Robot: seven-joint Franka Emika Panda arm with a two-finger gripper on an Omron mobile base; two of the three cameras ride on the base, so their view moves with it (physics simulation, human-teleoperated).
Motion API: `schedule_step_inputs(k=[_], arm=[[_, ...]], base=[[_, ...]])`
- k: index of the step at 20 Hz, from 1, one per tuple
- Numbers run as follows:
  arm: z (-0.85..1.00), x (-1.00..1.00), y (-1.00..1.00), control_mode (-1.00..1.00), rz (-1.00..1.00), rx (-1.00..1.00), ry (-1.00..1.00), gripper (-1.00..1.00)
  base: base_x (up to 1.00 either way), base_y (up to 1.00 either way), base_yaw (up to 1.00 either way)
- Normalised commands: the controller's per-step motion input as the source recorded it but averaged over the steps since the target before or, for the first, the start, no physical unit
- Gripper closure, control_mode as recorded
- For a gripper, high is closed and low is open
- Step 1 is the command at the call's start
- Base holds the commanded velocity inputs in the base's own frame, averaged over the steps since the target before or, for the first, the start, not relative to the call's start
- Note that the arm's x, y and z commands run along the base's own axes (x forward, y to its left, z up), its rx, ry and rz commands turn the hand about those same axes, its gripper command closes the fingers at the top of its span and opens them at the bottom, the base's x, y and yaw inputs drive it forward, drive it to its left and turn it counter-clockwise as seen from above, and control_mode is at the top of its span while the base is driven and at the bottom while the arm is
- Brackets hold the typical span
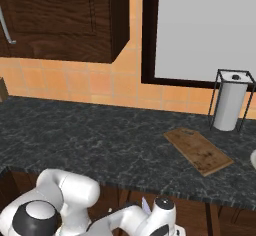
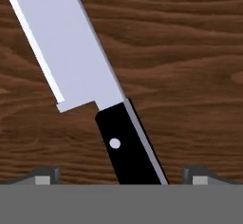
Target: Pick up the knife from the drawer and place it on the cutting board. Then place the meat from the plate to the cutting board.
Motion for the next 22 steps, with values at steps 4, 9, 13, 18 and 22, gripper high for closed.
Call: schedule_step_inputs(k=[4,9,13,18,22], arm=[[-0.42,0.04,0.00,-1.00,0.00,0.00,0.00,-1.00],[-0.22,0.00,0.00,-1.00,0.00,0.00,0.00,-1.00],[-0.11,0.00,0.00,-1.00,0.00,0.00,0.00,-1.00],[0.00,0.00,0.00,-1.00,0.00,0.00,0.00,1.00],[0.00,-0.04,0.00,-1.00,0.00,0.00,0.00,1.00]], base=[[0.00,0.00,0.00],[0.00,0.00,0.00],[0.00,0.00,0.00],[0.00,0.00,0.00],[0.00,0.00,0.00]])
